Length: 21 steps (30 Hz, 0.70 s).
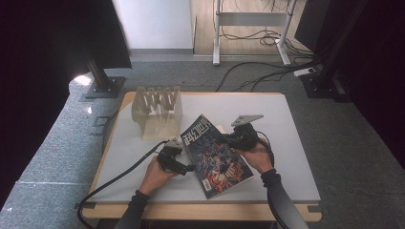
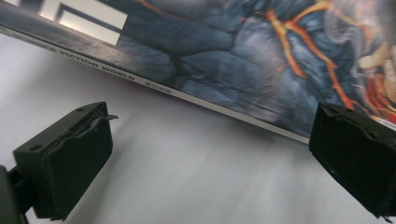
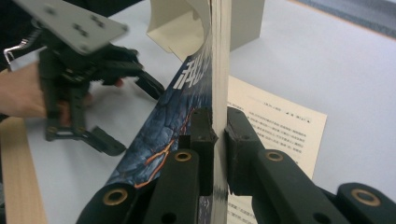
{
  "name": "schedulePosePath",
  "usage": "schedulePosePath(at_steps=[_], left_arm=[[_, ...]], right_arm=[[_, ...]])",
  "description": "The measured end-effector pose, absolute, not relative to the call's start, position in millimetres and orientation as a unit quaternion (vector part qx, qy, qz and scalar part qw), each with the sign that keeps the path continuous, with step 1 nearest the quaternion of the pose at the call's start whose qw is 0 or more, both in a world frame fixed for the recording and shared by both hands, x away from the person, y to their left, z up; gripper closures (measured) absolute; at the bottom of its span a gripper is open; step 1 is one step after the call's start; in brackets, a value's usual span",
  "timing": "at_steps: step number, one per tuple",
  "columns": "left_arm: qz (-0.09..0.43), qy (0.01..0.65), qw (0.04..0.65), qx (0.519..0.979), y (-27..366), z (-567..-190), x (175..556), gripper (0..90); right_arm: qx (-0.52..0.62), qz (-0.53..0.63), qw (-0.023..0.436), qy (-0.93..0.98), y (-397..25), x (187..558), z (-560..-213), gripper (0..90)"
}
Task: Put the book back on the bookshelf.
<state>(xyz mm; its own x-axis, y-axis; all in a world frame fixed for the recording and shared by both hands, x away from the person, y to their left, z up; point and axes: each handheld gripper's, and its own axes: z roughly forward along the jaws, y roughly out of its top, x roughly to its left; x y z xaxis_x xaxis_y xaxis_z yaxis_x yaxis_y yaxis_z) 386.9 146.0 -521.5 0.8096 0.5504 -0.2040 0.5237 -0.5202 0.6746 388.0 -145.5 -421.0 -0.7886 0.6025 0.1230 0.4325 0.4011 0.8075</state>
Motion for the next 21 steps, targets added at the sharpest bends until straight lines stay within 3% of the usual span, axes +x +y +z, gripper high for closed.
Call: schedulePosePath(at_steps=[9,21], left_arm=[[-0.021,0.296,0.416,0.859,136.3,-517.2,398.1,0.9],[0.024,0.293,0.434,0.851,139.6,-484.8,396.4,3.9]], right_arm=[[0.296,0.463,0.097,0.830,-146.9,380.6,-408.5,81.8],[0.295,0.474,0.093,0.824,-154.3,379.1,-403.3,81.5]])
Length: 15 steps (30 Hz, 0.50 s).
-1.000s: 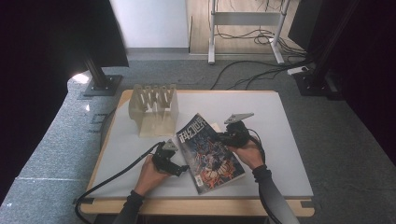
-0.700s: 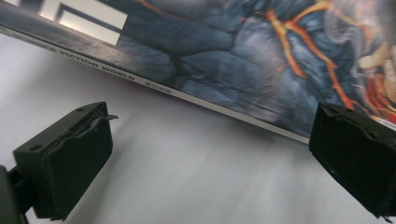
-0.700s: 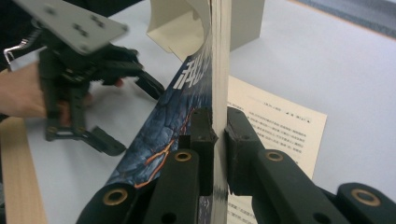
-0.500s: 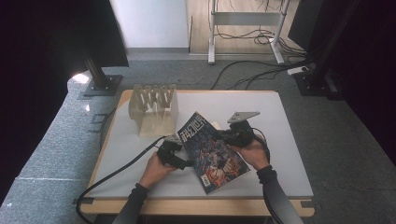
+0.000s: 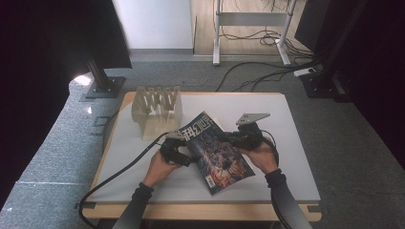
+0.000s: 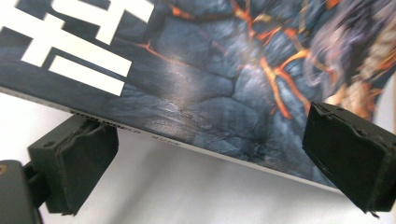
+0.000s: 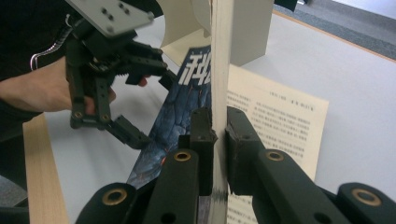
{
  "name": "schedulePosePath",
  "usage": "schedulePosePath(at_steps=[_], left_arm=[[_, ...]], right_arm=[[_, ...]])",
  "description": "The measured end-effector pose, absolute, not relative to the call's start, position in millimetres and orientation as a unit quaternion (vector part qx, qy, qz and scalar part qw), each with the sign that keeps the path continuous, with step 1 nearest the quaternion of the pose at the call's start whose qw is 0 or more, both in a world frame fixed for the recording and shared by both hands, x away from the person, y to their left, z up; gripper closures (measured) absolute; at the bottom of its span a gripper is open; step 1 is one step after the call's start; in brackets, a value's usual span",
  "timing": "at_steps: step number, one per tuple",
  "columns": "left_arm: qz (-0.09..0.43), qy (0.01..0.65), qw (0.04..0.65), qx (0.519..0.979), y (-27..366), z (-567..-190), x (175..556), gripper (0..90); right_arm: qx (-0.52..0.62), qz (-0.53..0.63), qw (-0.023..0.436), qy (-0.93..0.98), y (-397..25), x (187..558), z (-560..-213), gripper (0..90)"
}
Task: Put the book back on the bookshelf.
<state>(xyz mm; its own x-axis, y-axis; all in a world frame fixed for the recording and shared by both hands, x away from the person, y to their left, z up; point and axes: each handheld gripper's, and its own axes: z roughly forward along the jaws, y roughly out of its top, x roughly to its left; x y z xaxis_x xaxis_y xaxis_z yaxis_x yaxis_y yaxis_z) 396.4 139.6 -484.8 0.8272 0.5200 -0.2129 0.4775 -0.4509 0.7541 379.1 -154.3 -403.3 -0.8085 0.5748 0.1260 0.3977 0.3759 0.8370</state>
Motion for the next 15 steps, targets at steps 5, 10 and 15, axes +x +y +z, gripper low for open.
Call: schedulePosePath(at_steps=[5,10,15], left_arm=[[0.053,0.285,0.442,0.849,139.9,-463.7,393.6,5.3],[0.079,0.279,0.439,0.850,141.5,-445.1,393.1,6.8],[0.104,0.280,0.437,0.848,143.9,-429.6,393.9,10.8]], right_arm=[[0.295,0.472,0.099,0.825,-154.6,379.9,-402.1,81.1],[0.291,0.474,0.104,0.825,-153.2,379.4,-398.4,81.0],[0.284,0.474,0.112,0.826,-151.4,378.2,-394.5,80.7]])
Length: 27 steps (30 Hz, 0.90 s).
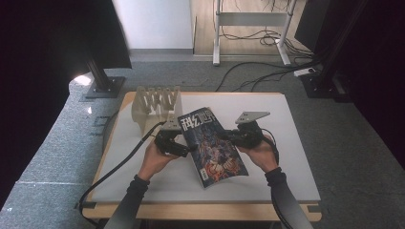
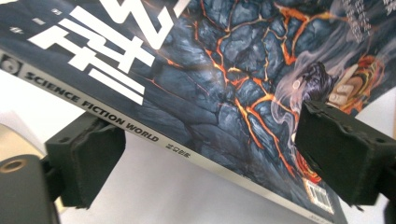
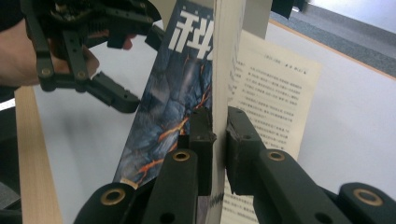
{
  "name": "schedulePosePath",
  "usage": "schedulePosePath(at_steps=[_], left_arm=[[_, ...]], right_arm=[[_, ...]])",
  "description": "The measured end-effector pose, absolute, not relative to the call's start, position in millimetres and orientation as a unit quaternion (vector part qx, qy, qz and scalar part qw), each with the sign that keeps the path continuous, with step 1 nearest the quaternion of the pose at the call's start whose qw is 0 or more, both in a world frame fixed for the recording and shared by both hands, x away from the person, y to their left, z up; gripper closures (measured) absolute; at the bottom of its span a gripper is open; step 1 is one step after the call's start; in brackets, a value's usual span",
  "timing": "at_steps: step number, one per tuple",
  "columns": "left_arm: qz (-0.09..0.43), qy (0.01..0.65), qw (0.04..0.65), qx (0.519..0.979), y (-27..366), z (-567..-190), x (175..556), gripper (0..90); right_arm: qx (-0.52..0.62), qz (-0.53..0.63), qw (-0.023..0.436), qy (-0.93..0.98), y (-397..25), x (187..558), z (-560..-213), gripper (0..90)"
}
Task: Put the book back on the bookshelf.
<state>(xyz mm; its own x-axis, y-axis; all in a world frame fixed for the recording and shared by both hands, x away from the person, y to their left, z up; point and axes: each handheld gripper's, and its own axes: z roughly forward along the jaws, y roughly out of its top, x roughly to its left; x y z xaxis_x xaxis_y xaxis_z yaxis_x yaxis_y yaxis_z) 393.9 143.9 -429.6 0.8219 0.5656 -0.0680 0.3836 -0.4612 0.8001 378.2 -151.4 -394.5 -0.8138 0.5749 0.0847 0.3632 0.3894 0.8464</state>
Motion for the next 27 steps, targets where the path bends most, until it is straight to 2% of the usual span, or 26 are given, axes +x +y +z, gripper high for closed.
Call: schedulePosePath(at_steps=[3,4,6,8,12,15,18,27], left_arm=[[0.115,0.286,0.435,0.846,145.3,-424.5,394.4,16.4],[0.118,0.288,0.433,0.846,145.5,-423.7,394.4,21.0],[0.134,0.293,0.422,0.847,144.5,-423.6,393.5,22.9],[0.144,0.301,0.411,0.848,143.9,-424.2,392.6,31.6],[0.112,0.298,0.387,0.866,139.8,-431.4,394.6,43.5],[0.095,0.296,0.394,0.865,138.3,-433.1,395.3,48.4],[0.084,0.294,0.405,0.861,140.1,-429.0,395.1,58.6],[0.104,0.272,0.419,0.860,140.4,-411.0,385.9,66.0]], right_arm=[[0.281,0.473,0.115,0.827,-151.1,377.5,-393.2,80.7],[0.279,0.472,0.117,0.828,-151.2,376.9,-392.7,80.6],[0.278,0.472,0.118,0.828,-151.3,376.8,-392.6,80.6],[0.278,0.473,0.119,0.828,-151.4,376.6,-392.9,80.6],[0.275,0.475,0.119,0.827,-150.7,376.3,-393.2,80.7],[0.273,0.474,0.119,0.829,-149.4,376.0,-392.7,80.7],[0.274,0.468,0.126,0.831,-150.4,376.2,-392.0,80.7],[0.287,0.467,0.141,0.824,-157.6,377.7,-391.8,80.5]])
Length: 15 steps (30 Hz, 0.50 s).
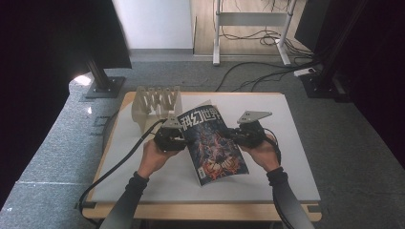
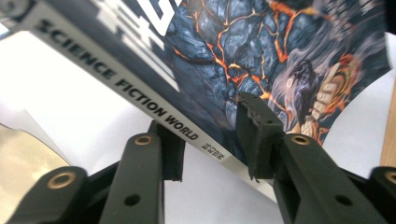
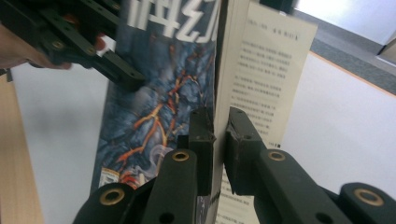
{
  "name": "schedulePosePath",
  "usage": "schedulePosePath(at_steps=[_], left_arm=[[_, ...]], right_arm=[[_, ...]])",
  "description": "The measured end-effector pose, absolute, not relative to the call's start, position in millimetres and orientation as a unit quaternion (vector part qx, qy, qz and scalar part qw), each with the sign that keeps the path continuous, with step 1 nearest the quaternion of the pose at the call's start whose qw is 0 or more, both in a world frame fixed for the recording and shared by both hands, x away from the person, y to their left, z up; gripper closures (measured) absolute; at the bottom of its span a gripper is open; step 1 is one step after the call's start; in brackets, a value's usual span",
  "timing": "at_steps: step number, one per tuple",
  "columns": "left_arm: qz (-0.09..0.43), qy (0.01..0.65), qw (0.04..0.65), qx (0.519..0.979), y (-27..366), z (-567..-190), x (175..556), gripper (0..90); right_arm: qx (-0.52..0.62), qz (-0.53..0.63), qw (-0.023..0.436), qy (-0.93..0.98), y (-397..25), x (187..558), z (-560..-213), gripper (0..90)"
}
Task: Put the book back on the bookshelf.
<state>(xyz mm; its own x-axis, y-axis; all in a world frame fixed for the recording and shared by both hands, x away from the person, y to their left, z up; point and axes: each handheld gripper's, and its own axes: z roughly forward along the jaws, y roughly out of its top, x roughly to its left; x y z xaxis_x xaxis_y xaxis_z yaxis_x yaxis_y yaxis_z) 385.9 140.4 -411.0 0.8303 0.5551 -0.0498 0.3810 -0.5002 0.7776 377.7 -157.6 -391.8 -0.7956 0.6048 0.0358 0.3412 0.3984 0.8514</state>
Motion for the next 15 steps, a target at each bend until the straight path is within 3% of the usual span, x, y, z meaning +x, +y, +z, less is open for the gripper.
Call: schedulePosePath(at_steps=[12,15], left_arm=[[0.198,0.213,0.433,0.853,137.9,-380.5,363.7,78.6],[0.196,0.206,0.438,0.853,139.4,-377.9,361.7,82.0]], right_arm=[[0.294,0.471,0.171,0.814,-161.2,378.3,-388.2,81.3],[0.299,0.475,0.175,0.809,-163.7,378.6,-389.5,81.4]])
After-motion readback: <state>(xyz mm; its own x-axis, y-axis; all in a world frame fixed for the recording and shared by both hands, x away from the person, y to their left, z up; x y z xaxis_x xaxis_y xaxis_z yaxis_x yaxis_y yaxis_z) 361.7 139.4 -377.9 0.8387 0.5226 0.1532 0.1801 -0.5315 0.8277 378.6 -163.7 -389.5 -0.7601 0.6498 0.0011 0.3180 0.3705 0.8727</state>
